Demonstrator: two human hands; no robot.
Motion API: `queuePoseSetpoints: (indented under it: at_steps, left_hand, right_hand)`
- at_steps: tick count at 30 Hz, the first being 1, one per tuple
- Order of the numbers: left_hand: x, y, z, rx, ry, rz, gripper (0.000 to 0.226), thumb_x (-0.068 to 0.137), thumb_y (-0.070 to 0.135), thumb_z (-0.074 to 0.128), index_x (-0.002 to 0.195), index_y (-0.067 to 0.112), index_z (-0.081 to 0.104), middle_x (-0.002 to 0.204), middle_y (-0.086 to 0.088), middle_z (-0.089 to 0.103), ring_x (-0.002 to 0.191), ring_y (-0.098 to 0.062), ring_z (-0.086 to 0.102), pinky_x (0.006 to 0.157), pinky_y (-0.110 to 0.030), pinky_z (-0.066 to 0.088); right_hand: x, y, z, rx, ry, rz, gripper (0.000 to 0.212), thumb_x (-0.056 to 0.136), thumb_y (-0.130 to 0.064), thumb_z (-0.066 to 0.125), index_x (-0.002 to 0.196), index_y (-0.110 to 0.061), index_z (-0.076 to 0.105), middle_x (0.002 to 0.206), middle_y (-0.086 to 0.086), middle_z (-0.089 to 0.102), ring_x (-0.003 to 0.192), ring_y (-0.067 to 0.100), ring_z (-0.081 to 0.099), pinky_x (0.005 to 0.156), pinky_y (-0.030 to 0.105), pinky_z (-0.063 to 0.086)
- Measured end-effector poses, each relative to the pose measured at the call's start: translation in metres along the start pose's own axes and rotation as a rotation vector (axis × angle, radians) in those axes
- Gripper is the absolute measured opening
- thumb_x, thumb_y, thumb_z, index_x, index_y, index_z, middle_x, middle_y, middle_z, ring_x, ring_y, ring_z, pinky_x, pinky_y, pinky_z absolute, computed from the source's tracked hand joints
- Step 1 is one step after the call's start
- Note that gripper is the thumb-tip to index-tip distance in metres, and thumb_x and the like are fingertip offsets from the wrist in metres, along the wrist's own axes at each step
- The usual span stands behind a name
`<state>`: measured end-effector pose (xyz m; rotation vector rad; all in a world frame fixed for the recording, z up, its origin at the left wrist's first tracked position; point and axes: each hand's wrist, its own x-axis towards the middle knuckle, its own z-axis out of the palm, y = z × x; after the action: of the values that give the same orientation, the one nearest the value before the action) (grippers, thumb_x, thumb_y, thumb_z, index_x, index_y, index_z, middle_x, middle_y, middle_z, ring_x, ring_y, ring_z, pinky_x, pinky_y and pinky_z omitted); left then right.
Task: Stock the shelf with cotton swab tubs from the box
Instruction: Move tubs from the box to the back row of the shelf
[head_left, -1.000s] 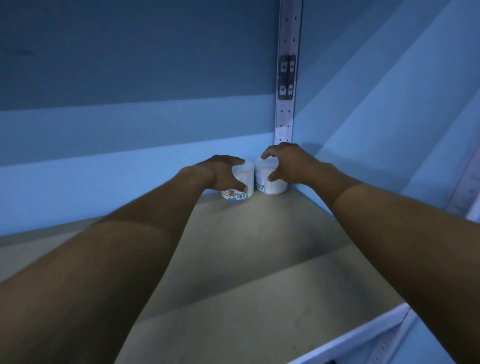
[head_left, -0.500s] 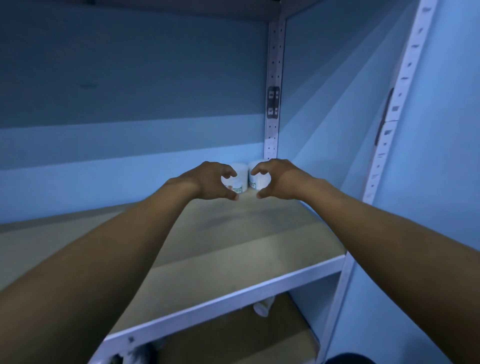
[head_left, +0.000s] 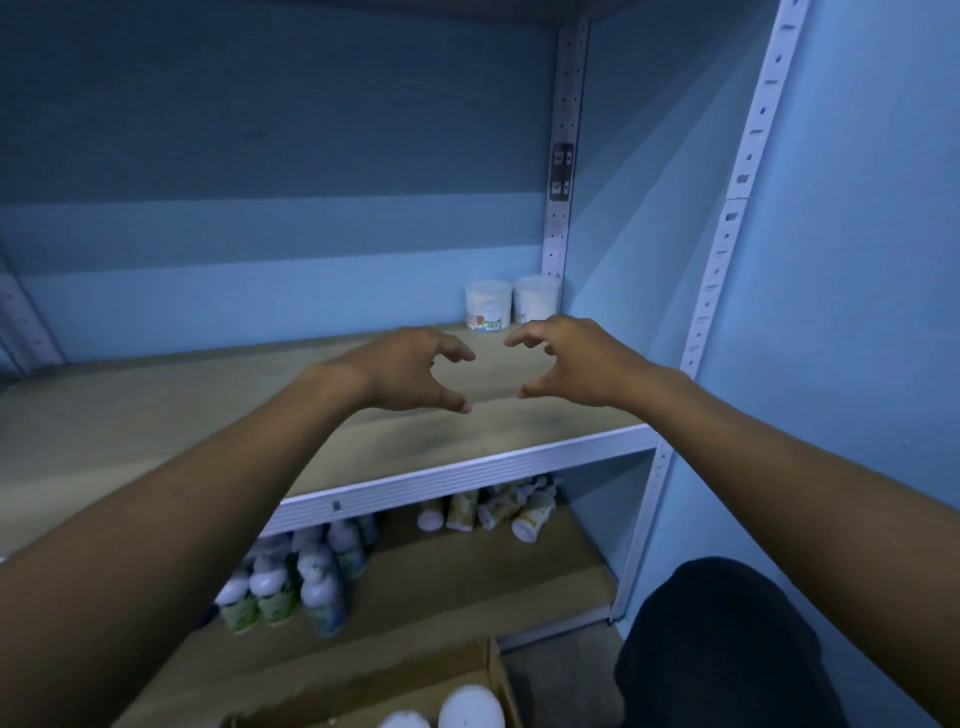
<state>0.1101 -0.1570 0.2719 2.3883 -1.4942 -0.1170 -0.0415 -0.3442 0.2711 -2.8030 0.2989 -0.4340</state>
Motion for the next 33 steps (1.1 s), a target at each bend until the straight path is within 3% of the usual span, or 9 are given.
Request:
queuePoseSetpoints:
  at_steps: [3,8,12,19,23,27,30,33]
  left_hand:
    - [-0.03,0.004,0.009,-0.011,-0.007,0.02,0.067,0.071,0.052,0.081,0.131,0.032,0.059,0.129,0.009,0.059,0.109,-0.013,0.06,0.096,-0.03,0.049]
    - [-0.077,0.007,0.024,-0.027,-0.034,0.017,0.056,0.074,0.047,0.08,0.124,0.031,0.062,0.117,0.009,0.061,0.094,-0.011,0.064,0.084,-0.024,0.05]
    - [-0.108,0.001,0.04,-0.057,-0.038,0.013,0.052,0.075,0.043,0.081,0.123,0.03,0.063,0.115,0.007,0.061,0.095,-0.012,0.064,0.083,-0.017,0.048]
    - [-0.159,-0.026,0.073,-0.074,-0.062,-0.032,0.053,0.077,0.041,0.081,0.124,0.024,0.064,0.118,0.006,0.062,0.102,-0.008,0.059,0.077,-0.003,0.04]
    - [-0.187,-0.044,0.094,-0.075,-0.175,-0.121,0.057,0.08,0.047,0.076,0.131,0.027,0.058,0.124,0.013,0.057,0.106,-0.005,0.052,0.087,-0.019,0.042]
    - [-0.214,-0.072,0.12,-0.112,-0.265,-0.232,0.057,0.082,0.046,0.075,0.133,0.027,0.057,0.136,0.008,0.054,0.118,-0.014,0.053,0.098,-0.034,0.048]
    - [-0.232,-0.094,0.137,-0.088,-0.307,-0.303,0.06,0.081,0.048,0.074,0.135,0.026,0.055,0.14,0.007,0.05,0.119,-0.015,0.053,0.098,-0.034,0.048]
    - [-0.249,-0.116,0.153,-0.09,-0.341,-0.381,0.065,0.08,0.049,0.075,0.136,0.028,0.053,0.14,0.006,0.051,0.12,-0.017,0.055,0.096,-0.034,0.049]
  right_hand:
    - [-0.024,-0.013,0.01,0.054,-0.004,-0.02,0.063,0.073,-0.034,0.087,0.13,-0.027,0.063,0.124,-0.001,0.061,0.094,0.004,0.052,0.087,0.02,0.043]
    - [-0.056,-0.028,0.039,0.097,-0.056,-0.044,0.058,0.072,-0.038,0.087,0.125,-0.031,0.065,0.114,-0.004,0.064,0.084,0.01,0.064,0.079,0.022,0.048]
    - [-0.073,-0.04,0.064,0.13,-0.09,-0.071,0.056,0.071,-0.036,0.087,0.123,-0.031,0.066,0.112,-0.005,0.065,0.08,-0.004,0.057,0.078,0.019,0.045]
    - [-0.091,-0.063,0.118,0.193,-0.199,-0.092,0.058,0.073,-0.04,0.086,0.126,-0.032,0.064,0.112,-0.007,0.063,0.087,0.006,0.061,0.079,0.027,0.053]
    - [-0.096,-0.08,0.156,0.201,-0.286,-0.11,0.06,0.075,-0.04,0.084,0.13,-0.029,0.061,0.118,-0.006,0.062,0.096,0.003,0.056,0.084,0.025,0.051]
    - [-0.103,-0.099,0.199,0.216,-0.391,-0.12,0.062,0.076,-0.045,0.082,0.131,-0.031,0.058,0.127,-0.007,0.059,0.117,0.01,0.054,0.091,0.029,0.05]
    - [-0.108,-0.11,0.228,0.221,-0.458,-0.11,0.062,0.078,-0.041,0.081,0.134,-0.03,0.056,0.134,-0.005,0.055,0.118,0.011,0.054,0.088,0.027,0.048]
    - [-0.112,-0.119,0.256,0.285,-0.521,-0.095,0.06,0.078,-0.037,0.082,0.133,-0.029,0.057,0.137,-0.004,0.054,0.12,0.01,0.055,0.095,0.033,0.052]
